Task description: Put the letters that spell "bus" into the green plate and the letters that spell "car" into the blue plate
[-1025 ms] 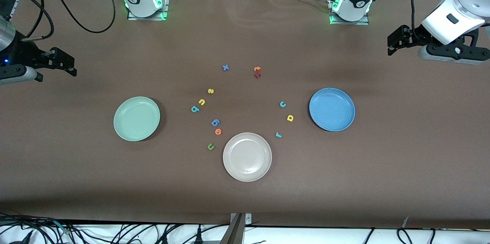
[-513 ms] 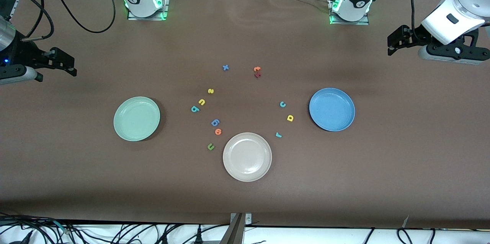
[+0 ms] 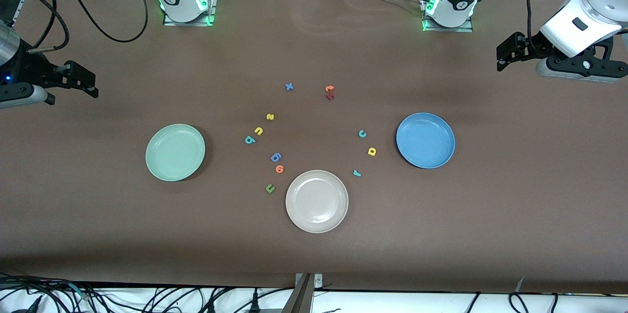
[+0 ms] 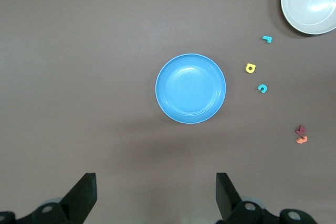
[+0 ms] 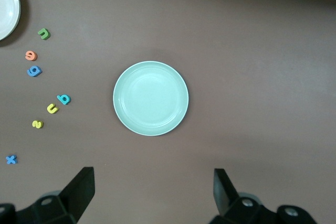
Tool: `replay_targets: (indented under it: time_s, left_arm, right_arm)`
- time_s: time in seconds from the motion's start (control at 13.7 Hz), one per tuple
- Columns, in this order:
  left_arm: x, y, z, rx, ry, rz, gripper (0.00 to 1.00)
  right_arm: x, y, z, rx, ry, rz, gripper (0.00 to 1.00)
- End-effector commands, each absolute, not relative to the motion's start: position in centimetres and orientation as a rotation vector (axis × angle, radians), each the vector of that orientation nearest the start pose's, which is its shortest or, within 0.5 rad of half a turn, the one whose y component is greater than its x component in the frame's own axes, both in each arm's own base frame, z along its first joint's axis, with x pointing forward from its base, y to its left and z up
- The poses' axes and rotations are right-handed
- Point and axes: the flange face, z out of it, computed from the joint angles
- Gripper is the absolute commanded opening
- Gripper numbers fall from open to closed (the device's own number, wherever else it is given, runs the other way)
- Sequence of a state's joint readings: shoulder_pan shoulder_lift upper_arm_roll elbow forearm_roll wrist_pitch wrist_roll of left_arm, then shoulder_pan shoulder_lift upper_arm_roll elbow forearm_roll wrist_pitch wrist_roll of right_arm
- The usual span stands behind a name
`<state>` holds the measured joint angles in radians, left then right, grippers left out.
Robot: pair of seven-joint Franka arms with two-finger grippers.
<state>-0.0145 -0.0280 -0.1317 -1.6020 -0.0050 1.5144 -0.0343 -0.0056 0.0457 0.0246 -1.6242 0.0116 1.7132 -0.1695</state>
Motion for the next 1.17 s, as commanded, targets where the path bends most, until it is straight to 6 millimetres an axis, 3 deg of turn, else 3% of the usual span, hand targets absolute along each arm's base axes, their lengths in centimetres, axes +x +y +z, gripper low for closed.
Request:
replay_targets:
  time_s: [0.0, 1.1]
  left_arm:
    - [53.50, -8.43, 62.56, -3.121, 0.170, 0.097, 1.00]
    - [53.77, -8.85, 62.17, -3.135, 0.169, 0.097, 1.00]
  right_arm:
    - [58.26, 1.11, 59.10, -3.130, -0.304, -0.060, 1.00]
    - [58.27, 0.59, 59.10, -3.130, -0.289, -0.060, 1.00]
